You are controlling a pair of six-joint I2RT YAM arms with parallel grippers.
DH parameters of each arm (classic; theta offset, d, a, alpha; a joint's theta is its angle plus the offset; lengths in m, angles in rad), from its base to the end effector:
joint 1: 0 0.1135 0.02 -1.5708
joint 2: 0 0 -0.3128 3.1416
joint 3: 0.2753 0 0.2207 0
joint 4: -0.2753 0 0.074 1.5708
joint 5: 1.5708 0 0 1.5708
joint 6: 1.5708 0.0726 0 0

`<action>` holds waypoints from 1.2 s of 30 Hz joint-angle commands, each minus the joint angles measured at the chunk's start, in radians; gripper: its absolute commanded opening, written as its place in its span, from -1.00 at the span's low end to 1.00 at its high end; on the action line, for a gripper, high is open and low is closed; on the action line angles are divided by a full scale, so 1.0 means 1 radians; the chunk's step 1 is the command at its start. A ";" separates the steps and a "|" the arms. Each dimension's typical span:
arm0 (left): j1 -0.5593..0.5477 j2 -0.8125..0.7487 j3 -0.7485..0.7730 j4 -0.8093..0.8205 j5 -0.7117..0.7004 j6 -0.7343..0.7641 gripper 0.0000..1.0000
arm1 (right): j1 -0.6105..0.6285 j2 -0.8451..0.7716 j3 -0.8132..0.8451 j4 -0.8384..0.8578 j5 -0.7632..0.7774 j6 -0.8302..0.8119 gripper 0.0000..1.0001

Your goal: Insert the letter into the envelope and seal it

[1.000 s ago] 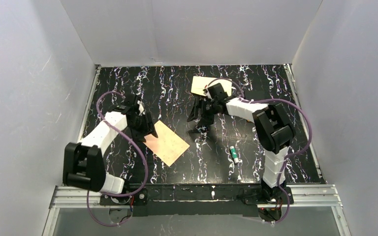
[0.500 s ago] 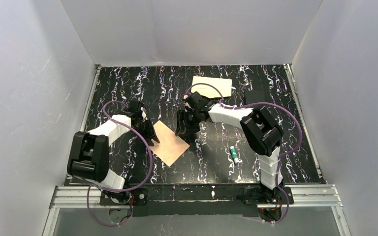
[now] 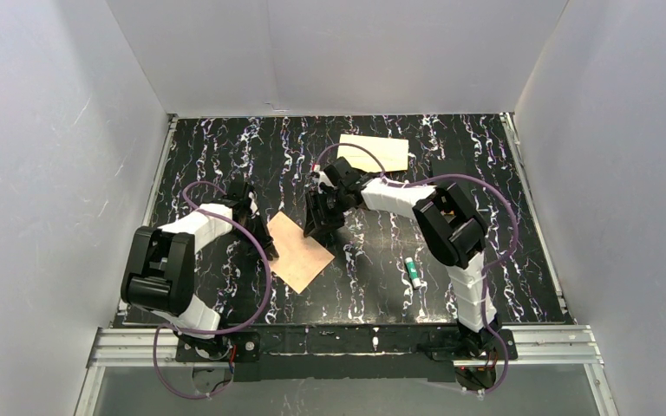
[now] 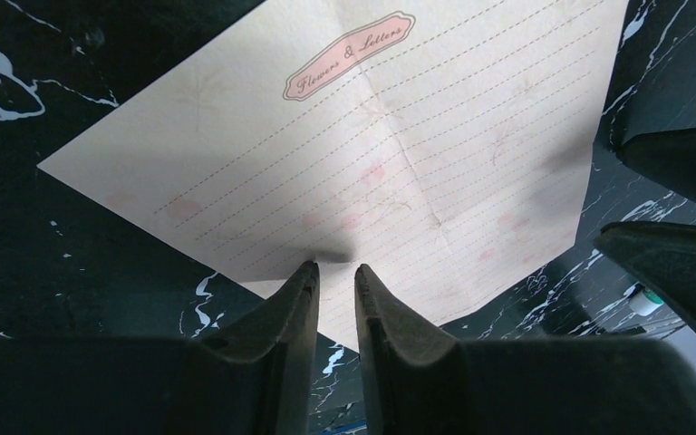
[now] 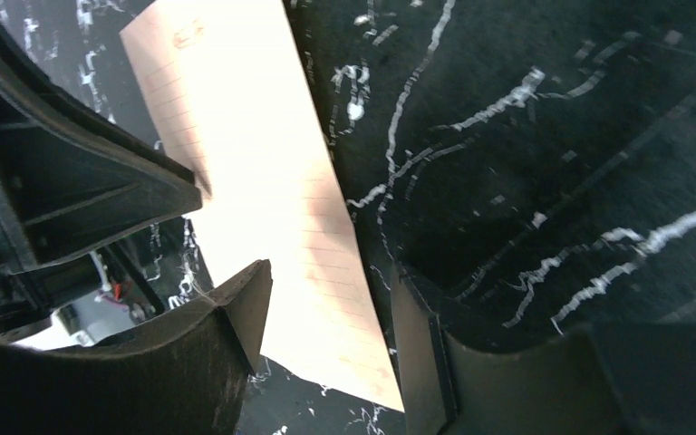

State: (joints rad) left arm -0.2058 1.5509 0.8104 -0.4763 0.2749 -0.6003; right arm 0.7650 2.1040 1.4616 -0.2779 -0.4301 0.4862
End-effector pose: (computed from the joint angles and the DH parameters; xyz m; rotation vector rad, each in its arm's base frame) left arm 0.2514 -0.0726 0.1923 -0.4928 2.8281 -0.5665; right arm 0.3179 0.3472 0.1923 -0.5684 2.6292 1.0047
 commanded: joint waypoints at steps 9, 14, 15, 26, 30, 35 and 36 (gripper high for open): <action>-0.003 0.051 -0.034 -0.042 -0.062 0.000 -0.65 | 0.000 0.089 -0.021 0.089 -0.234 -0.014 0.22; -0.003 0.051 -0.039 -0.048 -0.081 0.005 -0.66 | 0.000 0.087 -0.020 0.106 -0.260 0.006 0.22; -0.003 0.049 -0.039 -0.048 -0.084 0.005 -0.66 | 0.000 0.080 -0.024 0.105 -0.247 0.004 0.22; -0.003 0.039 -0.037 -0.061 -0.102 0.016 -0.68 | -0.053 0.056 -0.053 0.184 -0.141 0.066 0.32; -0.003 0.032 -0.042 -0.061 -0.111 0.020 -0.68 | -0.097 0.047 -0.079 0.297 -0.091 0.103 0.39; -0.003 0.036 -0.045 -0.061 -0.110 0.028 -0.69 | -0.093 0.125 0.013 0.284 -0.185 0.065 0.36; -0.003 0.037 -0.045 -0.060 -0.110 0.028 -0.69 | -0.089 0.141 0.029 0.280 -0.210 0.057 0.35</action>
State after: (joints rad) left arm -0.2043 1.5589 0.8124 -0.4805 0.2577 -0.6022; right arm 0.6659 2.1658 1.4326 -0.0139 -0.6193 0.5873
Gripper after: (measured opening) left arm 0.159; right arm 0.684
